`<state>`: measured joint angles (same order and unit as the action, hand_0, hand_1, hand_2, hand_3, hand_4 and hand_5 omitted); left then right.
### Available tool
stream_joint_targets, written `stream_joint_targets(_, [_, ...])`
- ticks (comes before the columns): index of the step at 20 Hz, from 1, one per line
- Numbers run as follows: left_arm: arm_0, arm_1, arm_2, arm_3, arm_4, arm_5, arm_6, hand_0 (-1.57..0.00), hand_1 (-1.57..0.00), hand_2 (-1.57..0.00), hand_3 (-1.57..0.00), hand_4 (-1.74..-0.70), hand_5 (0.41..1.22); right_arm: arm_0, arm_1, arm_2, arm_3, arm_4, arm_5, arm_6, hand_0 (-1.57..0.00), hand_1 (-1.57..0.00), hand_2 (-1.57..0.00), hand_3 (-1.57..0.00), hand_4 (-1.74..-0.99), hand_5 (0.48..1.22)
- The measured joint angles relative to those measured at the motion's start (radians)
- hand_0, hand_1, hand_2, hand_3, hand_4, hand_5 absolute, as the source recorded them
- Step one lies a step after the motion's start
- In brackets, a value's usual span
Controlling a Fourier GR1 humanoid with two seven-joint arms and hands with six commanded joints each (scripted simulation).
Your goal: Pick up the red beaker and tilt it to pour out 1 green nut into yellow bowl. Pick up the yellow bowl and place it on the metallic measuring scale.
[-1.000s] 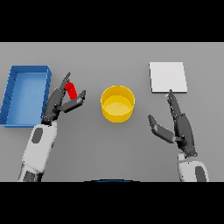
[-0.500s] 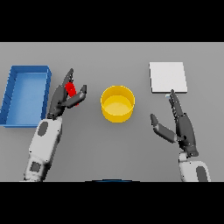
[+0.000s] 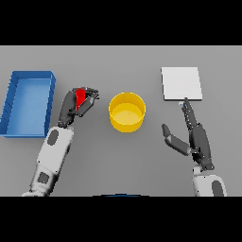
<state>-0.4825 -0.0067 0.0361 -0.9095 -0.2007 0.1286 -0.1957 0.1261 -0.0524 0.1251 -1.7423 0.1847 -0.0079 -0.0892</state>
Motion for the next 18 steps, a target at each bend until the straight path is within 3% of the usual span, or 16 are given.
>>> stream_joint_targets(1, [-0.004,0.002,-0.001,-0.001,-0.001,-0.001,0.008,-1.4,-1.41,-1.42,-1.36,-1.54,1.174,-0.014,-0.003,-0.008,0.013,-0.003,-0.001,0.01,0.0,0.0,0.0,0.0,-1.255,0.644])
stream_joint_targets(7, [-0.015,0.001,0.046,-0.067,0.119,-0.091,-0.023,-1.53,-1.53,-1.53,-1.52,-1.69,1.14,-0.01,-0.003,0.002,0.013,0.016,-0.006,0.017,0.0,0.0,0.0,0.0,-1.236,0.644])
stream_joint_targets(8, [-0.012,0.004,0.042,-0.091,0.126,-0.095,-0.017,-1.54,-1.54,-1.54,-1.53,-1.7,1.135,-0.001,-0.001,0.003,0.014,0.017,-0.007,-0.004,0.0,0.0,0.0,0.0,-1.233,0.644])
stream_joint_targets(13, [-0.028,0.049,-0.004,-0.173,0.114,-0.117,0.053,-1.56,-1.56,-1.56,-1.55,-1.72,1.132,-0.006,-0.011,0.007,0.017,0.036,-0.01,-0.027,0.0,0.0,0.0,0.0,-1.219,0.656])
stream_joint_targets(18, [-0.068,0.091,-0.027,-0.159,0.052,-0.124,0.097,-1.56,-1.56,-1.56,-1.56,-1.73,1.138,-0.008,-0.011,0.015,0.012,0.058,-0.023,-0.043,0.0,0.0,0.0,0.0,-1.213,0.662])
